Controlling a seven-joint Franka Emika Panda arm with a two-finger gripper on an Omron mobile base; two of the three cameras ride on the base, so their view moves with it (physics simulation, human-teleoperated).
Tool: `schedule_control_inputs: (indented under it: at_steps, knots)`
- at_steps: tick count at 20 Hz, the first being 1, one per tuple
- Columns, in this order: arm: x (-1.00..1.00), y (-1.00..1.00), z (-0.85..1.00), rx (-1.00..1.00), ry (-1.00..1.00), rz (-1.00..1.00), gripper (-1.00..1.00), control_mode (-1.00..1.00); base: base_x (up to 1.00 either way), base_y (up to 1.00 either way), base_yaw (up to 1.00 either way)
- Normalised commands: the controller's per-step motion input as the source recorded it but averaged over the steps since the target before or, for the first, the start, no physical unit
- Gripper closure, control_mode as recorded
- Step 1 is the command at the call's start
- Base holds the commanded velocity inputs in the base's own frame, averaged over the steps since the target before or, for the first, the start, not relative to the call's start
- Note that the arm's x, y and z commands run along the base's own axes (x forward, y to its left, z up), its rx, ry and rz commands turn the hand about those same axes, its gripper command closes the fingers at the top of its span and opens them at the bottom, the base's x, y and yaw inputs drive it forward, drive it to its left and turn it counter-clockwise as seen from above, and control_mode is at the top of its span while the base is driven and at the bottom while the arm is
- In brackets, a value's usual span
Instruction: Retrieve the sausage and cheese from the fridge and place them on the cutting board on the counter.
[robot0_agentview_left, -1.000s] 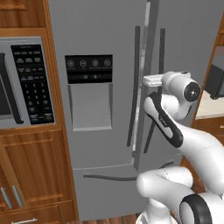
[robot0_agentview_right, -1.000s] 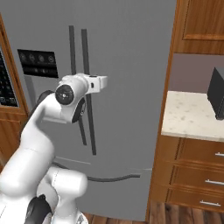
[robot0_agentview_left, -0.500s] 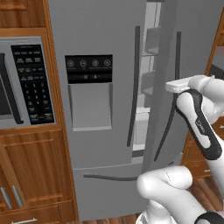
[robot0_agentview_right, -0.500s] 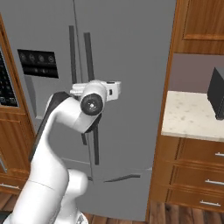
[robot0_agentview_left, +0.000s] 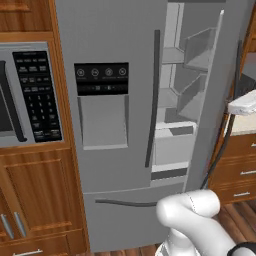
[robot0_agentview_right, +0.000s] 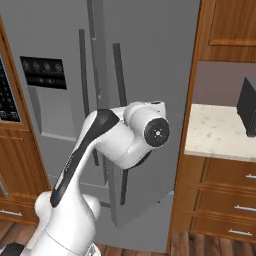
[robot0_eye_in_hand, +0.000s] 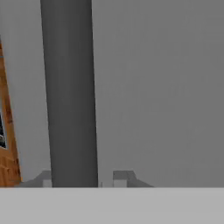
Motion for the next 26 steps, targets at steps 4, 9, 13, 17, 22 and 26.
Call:
schedule_control_inputs:
  at_steps: [4,9,13,17,22,26]
  knots:
    - [-0.89,-1.0,-0.06,0.03,-0.01,0.06,1.0,-1.0,0.0,0.0,0.0]
    - [-0.11,-0.42,-0.24,0.01,0.01,0.16,-1.0,-1.0,0.0,0.0,0.0]
    - [0.16,-0.18,-0.22,0.0,0.0,0.21,-1.0,-1.0,0.0,0.0,0.0]
    - [-0.09,-0.4,-0.05,0.0,-0.04,0.25,-1.0,-1.0,0.0,0.0,0.0]
    - [-0.35,-0.26,0.0,0.0,-0.24,0.06,-1.0,-1.0,0.0,0.0,0.0]
    - [-0.62,-0.01,0.11,0.0,-0.27,0.07,-1.0,-1.0,0.0,0.0,0.0]
